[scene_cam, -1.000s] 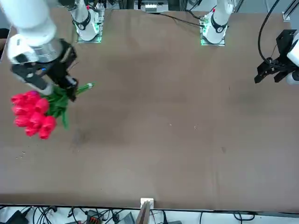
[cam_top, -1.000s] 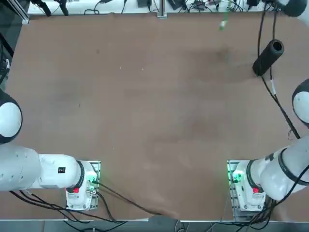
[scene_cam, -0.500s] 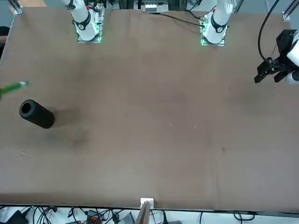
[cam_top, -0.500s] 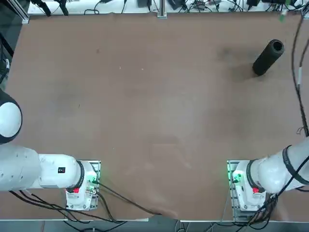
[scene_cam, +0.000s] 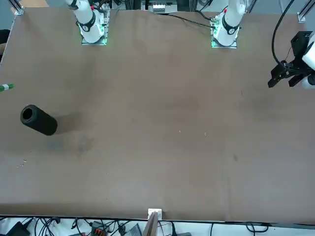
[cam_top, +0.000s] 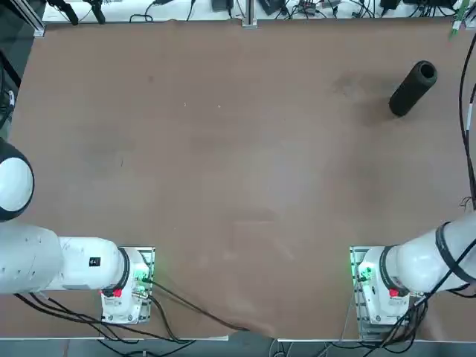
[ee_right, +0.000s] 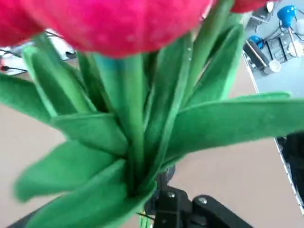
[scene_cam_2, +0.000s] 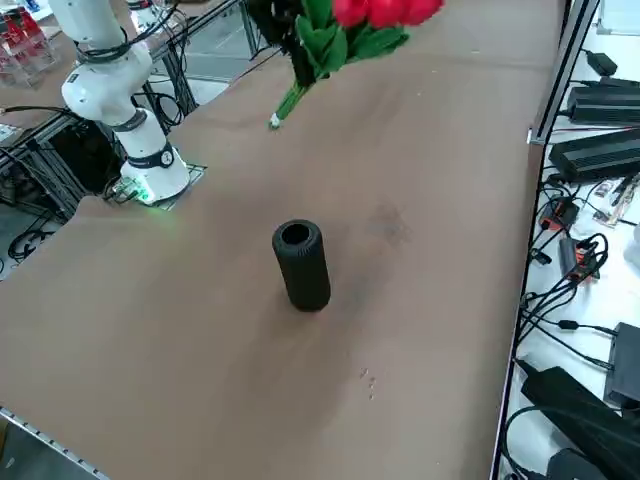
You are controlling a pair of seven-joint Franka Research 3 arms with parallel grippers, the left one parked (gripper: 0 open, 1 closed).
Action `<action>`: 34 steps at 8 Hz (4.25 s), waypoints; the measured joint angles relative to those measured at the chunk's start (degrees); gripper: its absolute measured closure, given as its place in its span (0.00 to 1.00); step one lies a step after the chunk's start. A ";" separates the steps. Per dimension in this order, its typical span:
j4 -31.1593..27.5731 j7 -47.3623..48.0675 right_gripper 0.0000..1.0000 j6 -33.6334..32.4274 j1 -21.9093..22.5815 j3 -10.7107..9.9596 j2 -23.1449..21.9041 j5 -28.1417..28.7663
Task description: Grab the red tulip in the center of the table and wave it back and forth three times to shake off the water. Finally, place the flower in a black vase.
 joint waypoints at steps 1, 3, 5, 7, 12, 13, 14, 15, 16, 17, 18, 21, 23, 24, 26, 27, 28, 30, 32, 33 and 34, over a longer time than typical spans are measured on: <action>-3.37 0.80 0.86 3.22 -1.64 -0.07 -0.10 -0.33; -11.07 4.65 0.86 11.99 -3.35 -0.25 -0.97 -3.80; -17.08 13.14 0.86 18.54 -2.99 0.10 -1.66 -8.92; -21.18 20.68 0.86 23.14 -2.58 0.82 -2.29 -13.80; -29.65 38.45 0.86 32.43 -0.03 1.12 -2.63 -22.65; -30.51 41.26 0.86 32.97 0.69 1.21 -2.63 -24.71; -31.07 42.62 0.86 33.31 0.95 1.22 -2.63 -25.96; -31.42 43.18 0.86 33.63 0.89 1.19 -2.62 -26.34; -31.71 44.01 0.86 33.82 0.87 1.14 -2.56 -26.44; -32.26 44.66 0.87 33.85 0.87 1.12 -2.47 -26.47; -33.26 45.03 0.86 33.83 0.86 1.10 -2.41 -26.47; -35.37 45.86 0.62 33.83 0.75 0.88 -2.41 -26.50; -35.21 45.88 0.28 33.86 0.75 0.79 -3.22 -26.63; -35.17 45.83 0.10 32.97 0.85 0.82 -4.25 -26.65; -34.64 45.74 0.00 26.58 1.88 1.40 -6.97 -26.65; -34.09 45.73 0.00 22.28 3.42 1.66 -8.42 -26.58; -33.02 45.41 0.00 17.44 5.38 1.82 -9.69 -24.97; -27.19 37.49 0.00 5.34 7.57 2.02 -10.80 -15.70; -18.57 23.07 0.00 -7.49 6.70 0.98 -11.23 -5.22; -15.61 15.96 0.00 -12.63 5.66 0.03 -11.42 -1.50; -14.16 9.15 0.00 -16.49 4.63 -0.89 -11.57 1.34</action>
